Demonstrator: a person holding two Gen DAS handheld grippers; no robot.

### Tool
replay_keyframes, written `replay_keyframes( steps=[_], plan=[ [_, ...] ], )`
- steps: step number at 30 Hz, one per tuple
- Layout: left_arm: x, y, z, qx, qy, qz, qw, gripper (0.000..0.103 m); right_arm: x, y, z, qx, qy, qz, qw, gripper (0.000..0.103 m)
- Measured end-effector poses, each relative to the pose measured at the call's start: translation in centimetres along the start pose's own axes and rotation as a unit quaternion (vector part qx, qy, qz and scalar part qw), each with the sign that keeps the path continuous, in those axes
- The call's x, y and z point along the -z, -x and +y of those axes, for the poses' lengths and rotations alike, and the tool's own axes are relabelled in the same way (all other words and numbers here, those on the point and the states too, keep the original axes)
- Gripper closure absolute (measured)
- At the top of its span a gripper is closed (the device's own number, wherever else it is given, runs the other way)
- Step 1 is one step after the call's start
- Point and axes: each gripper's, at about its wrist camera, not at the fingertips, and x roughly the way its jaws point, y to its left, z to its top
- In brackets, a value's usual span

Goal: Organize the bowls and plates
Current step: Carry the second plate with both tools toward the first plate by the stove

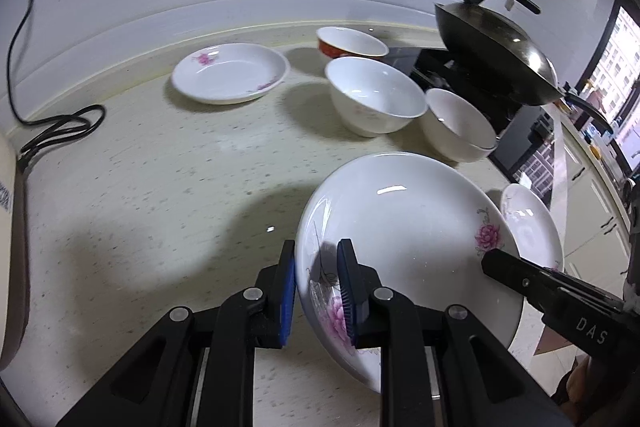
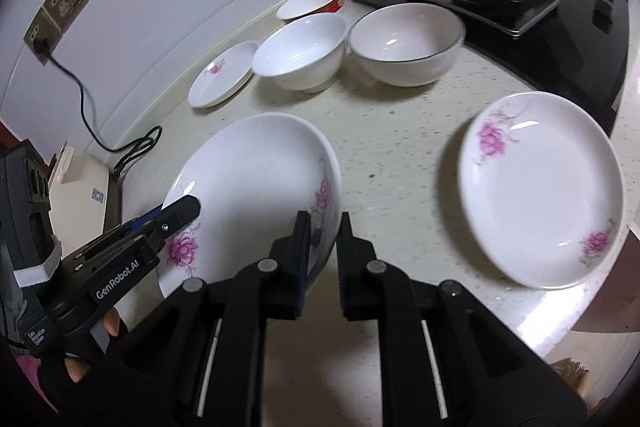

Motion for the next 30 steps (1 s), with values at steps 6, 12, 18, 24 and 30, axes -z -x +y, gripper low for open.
replay_keyframes(
  steps=[6,12,18,24,30],
  plan=[
    [-0.7,-0.7,-2.1,0.012,-0.016,0.003,0.9998,0.082,-0.2,0.9,-1.8,0.012,-0.020,-0.011,1.000,0.088],
    [-1.5,-1.5,-3.8,0.022,-0.026,0.006,0.9994,0.082,-0.7,1.7,-3.2,0.021,-0.032,-0.021,0.999,0.088],
    [-2.2,-2.2,-6.0,0.032,-0.043,0.006,0.9986,0.082,-1.0,2.8,-5.1,0.033,-0.050,-0.032,0.998,0.088],
    [-2.7,-3.1,-8.6,0.047,-0.061,0.013,0.9969,0.082,-1.4,3.9,-7.3,0.047,-0.069,-0.041,0.996,0.088],
    [-3.1,-4.7,-11.8,0.063,-0.083,0.023,0.9943,0.082,-1.0,5.1,-10.1,0.065,-0.097,-0.046,0.992,0.088]
  ],
)
